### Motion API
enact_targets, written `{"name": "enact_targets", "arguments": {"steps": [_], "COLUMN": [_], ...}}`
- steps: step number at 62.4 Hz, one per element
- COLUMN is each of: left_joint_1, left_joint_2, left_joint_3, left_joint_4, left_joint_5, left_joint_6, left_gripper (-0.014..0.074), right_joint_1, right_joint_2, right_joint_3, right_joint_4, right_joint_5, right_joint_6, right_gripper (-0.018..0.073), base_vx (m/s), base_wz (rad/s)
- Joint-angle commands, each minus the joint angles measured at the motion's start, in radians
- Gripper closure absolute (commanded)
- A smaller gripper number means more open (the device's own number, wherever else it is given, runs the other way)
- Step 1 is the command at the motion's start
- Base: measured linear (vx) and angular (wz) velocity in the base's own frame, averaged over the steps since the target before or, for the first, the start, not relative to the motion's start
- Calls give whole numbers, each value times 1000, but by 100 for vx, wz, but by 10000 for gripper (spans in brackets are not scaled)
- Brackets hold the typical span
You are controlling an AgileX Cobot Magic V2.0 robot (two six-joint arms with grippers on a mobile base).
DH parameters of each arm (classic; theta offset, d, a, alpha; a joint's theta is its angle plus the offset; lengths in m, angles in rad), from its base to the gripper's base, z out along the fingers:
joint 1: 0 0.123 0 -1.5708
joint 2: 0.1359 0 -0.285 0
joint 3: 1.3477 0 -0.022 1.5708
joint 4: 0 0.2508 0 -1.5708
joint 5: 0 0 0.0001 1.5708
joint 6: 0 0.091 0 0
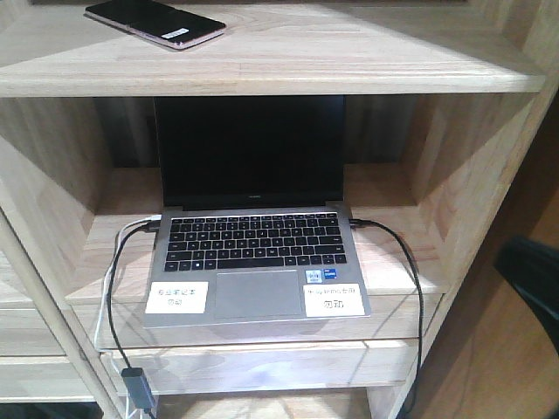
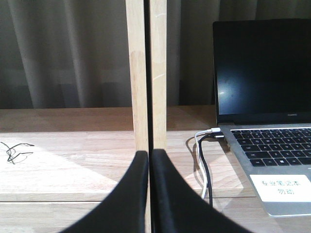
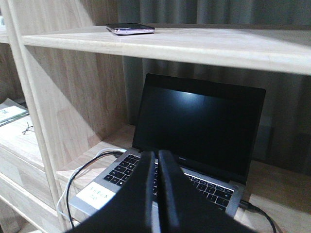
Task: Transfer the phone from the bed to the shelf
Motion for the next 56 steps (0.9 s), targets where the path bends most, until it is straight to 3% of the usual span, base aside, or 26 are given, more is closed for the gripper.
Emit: {"name": "enact_targets", "arguments": {"steps": [1,46,56], "left_joint_1": [-4,-4,-4], "left_joint_2": [-13,-13,-13], "left_joint_3": [-21,-21,-21], "left_joint_4": [-9,-9,-9], "left_joint_5": [-72,-72,-72], "left_joint_6": [-6,-6,-6], "left_gripper": [595,595,595], "right_joint_1": [-4,-4,-4], "right_joint_2": [-22,-28,-28], "right_joint_3": [-9,-9,-9], "right_joint_4": [10,10,-73], "right_joint_5": [-69,-77,-80], "right_joint_6": [-1,-1,57], "right_gripper": [565,565,565], "base_vx": [0,0,0], "base_wz": [0,0,0]}}
